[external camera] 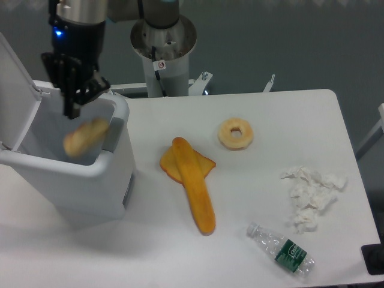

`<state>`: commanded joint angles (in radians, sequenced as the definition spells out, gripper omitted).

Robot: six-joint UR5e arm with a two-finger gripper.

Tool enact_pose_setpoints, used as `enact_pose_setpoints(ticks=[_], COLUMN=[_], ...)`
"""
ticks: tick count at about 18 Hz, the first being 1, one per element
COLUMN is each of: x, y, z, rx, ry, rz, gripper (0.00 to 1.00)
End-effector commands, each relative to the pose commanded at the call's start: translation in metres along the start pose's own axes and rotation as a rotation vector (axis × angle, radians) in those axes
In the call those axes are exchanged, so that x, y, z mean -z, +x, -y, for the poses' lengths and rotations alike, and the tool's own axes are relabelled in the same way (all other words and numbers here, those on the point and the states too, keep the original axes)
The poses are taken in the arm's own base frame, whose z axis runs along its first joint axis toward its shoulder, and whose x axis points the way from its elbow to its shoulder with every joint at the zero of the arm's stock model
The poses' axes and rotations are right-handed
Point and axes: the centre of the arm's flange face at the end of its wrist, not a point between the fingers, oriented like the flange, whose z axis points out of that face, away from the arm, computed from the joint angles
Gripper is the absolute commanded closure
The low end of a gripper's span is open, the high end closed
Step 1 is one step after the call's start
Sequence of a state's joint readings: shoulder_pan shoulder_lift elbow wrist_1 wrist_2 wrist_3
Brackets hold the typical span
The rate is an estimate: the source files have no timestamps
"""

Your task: Place the round bread in the trash can

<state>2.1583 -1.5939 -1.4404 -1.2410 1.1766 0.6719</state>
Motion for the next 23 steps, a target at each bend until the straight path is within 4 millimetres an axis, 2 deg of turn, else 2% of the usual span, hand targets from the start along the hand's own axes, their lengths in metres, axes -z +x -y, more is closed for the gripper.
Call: enact_pose_setpoints(ticks=[3,4,5,7,10,13,17,19,23], x=[0.007,0.007,0.012,0.019,0.031,0.037,0.033,0.029,0.006], y=[-0.001,-0.007,-0.023,-0.062,-0.115,-0.16,-0.223,-0.248,-0.292], z=[0.0,-0.002,-0.011,-0.035,-0.072,-0.111,-0.18,-0.207,-0.253], rx=[-0.008,-0.001,0.023,0.042,-0.044,-0.054,-0.044,-0.049,-0.157], ry=[0.003,-0.002,-0.016,-0.051,-0.102,-0.145,-0.234,-0.293,-0.427], rz=[0.017,0.024,0.055,0.114,0.164,0.191,0.194,0.194,0.142], gripper=[0.0,0.0,0.0,0.0,0.0,0.0,0.0,0.0,0.0])
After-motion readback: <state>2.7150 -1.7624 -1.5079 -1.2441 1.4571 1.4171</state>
